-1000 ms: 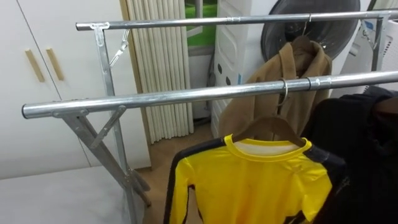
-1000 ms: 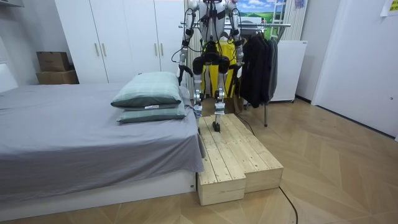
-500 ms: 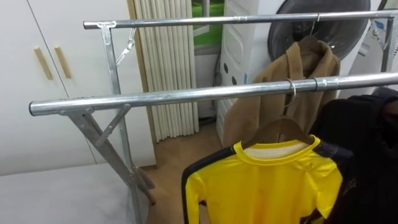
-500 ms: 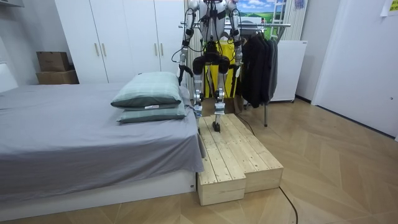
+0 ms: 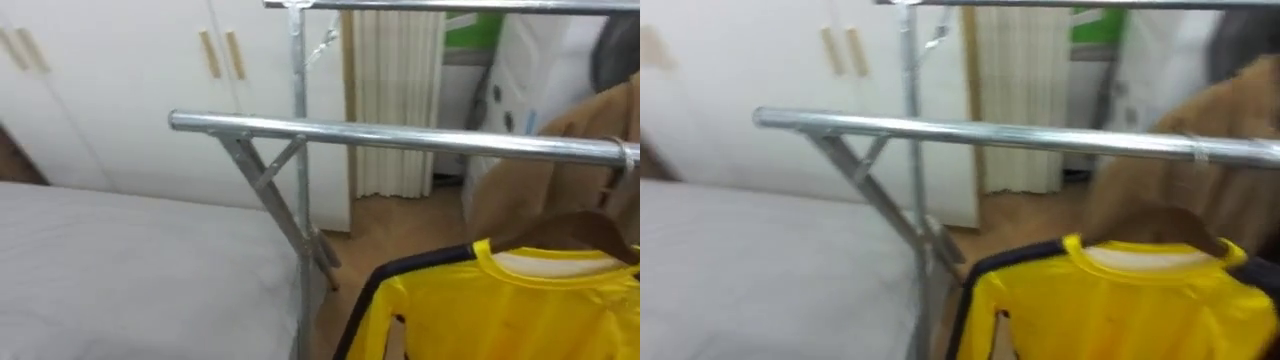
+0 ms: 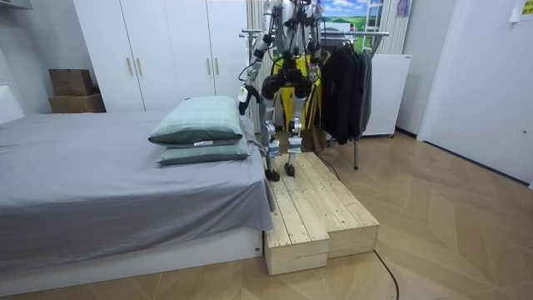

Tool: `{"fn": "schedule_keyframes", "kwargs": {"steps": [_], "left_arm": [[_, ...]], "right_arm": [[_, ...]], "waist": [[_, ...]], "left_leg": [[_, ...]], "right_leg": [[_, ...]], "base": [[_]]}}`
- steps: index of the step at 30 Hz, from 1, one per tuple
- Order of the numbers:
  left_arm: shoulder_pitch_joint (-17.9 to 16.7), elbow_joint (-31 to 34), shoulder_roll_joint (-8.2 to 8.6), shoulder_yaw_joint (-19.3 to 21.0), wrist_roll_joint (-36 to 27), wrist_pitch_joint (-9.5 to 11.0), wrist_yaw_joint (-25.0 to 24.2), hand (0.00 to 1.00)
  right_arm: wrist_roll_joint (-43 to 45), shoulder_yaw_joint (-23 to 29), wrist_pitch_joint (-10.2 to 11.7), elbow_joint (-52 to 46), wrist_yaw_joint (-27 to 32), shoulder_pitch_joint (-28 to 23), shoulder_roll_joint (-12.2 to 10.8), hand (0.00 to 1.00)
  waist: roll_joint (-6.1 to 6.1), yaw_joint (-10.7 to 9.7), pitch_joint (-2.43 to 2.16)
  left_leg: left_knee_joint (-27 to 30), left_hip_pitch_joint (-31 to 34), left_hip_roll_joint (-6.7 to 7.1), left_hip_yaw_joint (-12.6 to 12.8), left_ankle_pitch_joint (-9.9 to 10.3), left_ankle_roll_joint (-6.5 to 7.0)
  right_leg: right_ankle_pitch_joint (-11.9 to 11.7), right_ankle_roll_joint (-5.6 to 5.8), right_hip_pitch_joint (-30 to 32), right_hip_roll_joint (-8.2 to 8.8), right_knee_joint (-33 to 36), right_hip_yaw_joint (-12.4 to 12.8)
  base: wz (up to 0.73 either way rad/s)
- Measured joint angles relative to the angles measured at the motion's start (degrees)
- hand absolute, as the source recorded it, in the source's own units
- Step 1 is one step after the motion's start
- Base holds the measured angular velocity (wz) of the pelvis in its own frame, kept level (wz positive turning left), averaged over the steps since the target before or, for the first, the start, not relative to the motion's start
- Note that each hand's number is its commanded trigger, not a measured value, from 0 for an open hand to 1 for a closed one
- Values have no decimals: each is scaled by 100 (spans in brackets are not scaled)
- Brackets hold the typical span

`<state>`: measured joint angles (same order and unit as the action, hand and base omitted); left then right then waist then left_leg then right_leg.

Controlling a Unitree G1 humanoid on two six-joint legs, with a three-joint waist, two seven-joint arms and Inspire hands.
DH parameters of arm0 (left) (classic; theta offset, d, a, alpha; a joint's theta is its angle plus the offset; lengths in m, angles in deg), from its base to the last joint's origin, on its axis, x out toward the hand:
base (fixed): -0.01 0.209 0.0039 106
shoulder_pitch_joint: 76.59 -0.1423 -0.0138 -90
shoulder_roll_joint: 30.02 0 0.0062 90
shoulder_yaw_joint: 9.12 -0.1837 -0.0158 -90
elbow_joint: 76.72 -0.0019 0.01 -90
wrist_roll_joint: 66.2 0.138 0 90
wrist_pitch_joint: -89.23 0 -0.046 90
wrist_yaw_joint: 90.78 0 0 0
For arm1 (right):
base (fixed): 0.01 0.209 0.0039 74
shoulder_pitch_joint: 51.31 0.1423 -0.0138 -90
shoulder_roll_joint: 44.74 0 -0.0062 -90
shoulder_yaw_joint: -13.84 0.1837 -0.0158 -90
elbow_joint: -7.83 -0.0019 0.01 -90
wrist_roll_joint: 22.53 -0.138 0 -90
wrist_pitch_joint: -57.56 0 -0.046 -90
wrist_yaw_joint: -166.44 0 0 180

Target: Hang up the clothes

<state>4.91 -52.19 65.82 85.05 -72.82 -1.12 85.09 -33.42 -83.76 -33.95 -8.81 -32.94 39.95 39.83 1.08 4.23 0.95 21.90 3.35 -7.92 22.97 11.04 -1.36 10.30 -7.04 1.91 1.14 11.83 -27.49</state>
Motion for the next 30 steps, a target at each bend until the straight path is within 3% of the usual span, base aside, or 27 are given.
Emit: {"fn": "schedule_keyframes", "kwargs": {"steps": [1,3,4,6,7,10,12,13,14,15,16,17,18,19,20,22,23,24,25,30], "left_arm": [[-12,-4,-14,2,-1,0,0,0],[-37,-34,-39,8,7,-9,15,0],[-55,-34,-49,8,22,-14,16,0],[-75,-25,-51,8,245,-87,29,0],[-73,-19,-54,8,291,-97,39,0],[-80,-13,3,3,386,-109,171,0],[-60,-6,-14,-70,387,-101,274,0],[-63,-7,-21,-76,387,-91,282,0],[-76,-32,-4,-102,384,-66,320,0],[-76,-87,48,-119,373,-55,353,0],[-77,-105,52,-135,374,-54,358,0],[-78,-114,-12,-234,376,-54,387,0],[-108,-108,-47,-223,366,-35,391,0],[-112,-101,-48,-213,338,-25,396,0],[-112,-93,37,-212,273,-4,401,0],[-109,-107,137,-214,234,25,402,0],[-131,-111,148,-213,235,32,404,0],[-152,-119,145,-199,208,32,417,0],[-165,-118,147,-199,190,32,426,0],[-366,-304,127,-21,268,-3,448,0]], "right_arm": [[1,2,-36,-1,7,-3,-8,0],[-9,13,-166,-2,151,-19,-15,0],[-10,27,-192,-2,185,-14,-7,0],[-13,99,-209,-50,247,-5,27,0],[-13,104,-209,-58,257,4,33,0],[-16,104,-165,-53,314,47,29,0],[-86,103,-98,-55,413,66,25,0],[-101,103,-98,-50,438,58,22,0],[-124,96,-102,-41,498,38,24,0],[-167,72,-106,-40,596,5,21,0],[-173,70,-106,-42,631,-25,10,0],[-256,74,-112,-35,682,-150,-4,0],[-347,162,-121,-24,729,-283,-31,0],[-380,233,-122,-19,755,-296,-52,0],[-433,275,-115,-7,843,-256,-54,0],[-451,297,-109,15,920,-249,-71,0],[-453,340,-132,19,930,-293,-105,0],[-465,352,-195,17,930,-313,-123,0],[-465,385,-223,17,929,-309,-123,0],[-477,394,-347,1,1049,-311,-134,0]], "waist": [[-1,27,-1],[-7,61,1],[-7,63,1],[-8,55,0],[-13,56,-3],[-54,63,-15],[-77,49,-56],[-80,55,-70],[-69,92,-101],[20,72,-158],[32,22,-159],[-3,-155,-124],[-52,-240,-158],[-70,-257,-166],[-26,-222,-178],[60,-310,-168],[97,-345,-159],[79,-406,-153],[70,-407,-154],[24,-371,-147]], "left_leg": [[136,-24,-41,124,61,29],[584,-238,-190,438,292,54],[608,-331,-206,502,328,57],[514,-588,-223,656,481,-35],[436,-632,-213,708,507,-37],[-336,-794,-8,719,540,-66],[-563,-734,61,721,542,-62],[-628,-706,68,701,542,-69],[-735,-704,64,621,546,-82],[-812,-700,57,481,494,-37],[-822,-700,57,382,446,-15],[-816,-704,85,171,355,-8],[-799,-694,122,27,310,-6],[-800,-689,161,-32,303,-5],[-799,-652,200,-173,269,8],[-846,-577,280,-566,193,75],[-847,-552,322,-774,159,106],[-861,-547,384,-961,107,150],[-863,-547,408,-1006,94,166],[-847,-470,613,-1563,29,245]], "right_leg": [[35,1,-41,16,1,-165],[163,44,-213,83,9,-836],[184,66,-233,96,27,-989],[278,76,-208,128,120,-1532],[286,79,-191,128,124,-1642],[294,98,-76,213,236,-2157],[357,214,2,403,484,-2476],[352,264,15,445,534,-2498],[272,397,40,501,644,-2471],[149,494,64,540,744,-2224],[147,491,62,591,833,-2000],[202,524,71,681,932,-1329],[230,655,54,684,911,-710],[234,712,26,668,875,-642],[213,855,-115,661,723,-799],[79,916,-334,635,476,-1068],[10,936,-431,592,403,-961],[4,948,-508,516,363,-653],[8,987,-529,500,353,-520],[2,1089,-785,415,99,-426]], "base": [[149],[154],[155],[144],[124],[83],[64],[45],[37],[50],[104],[147],[142],[101],[76],[87],[99],[88],[70],[53]]}}
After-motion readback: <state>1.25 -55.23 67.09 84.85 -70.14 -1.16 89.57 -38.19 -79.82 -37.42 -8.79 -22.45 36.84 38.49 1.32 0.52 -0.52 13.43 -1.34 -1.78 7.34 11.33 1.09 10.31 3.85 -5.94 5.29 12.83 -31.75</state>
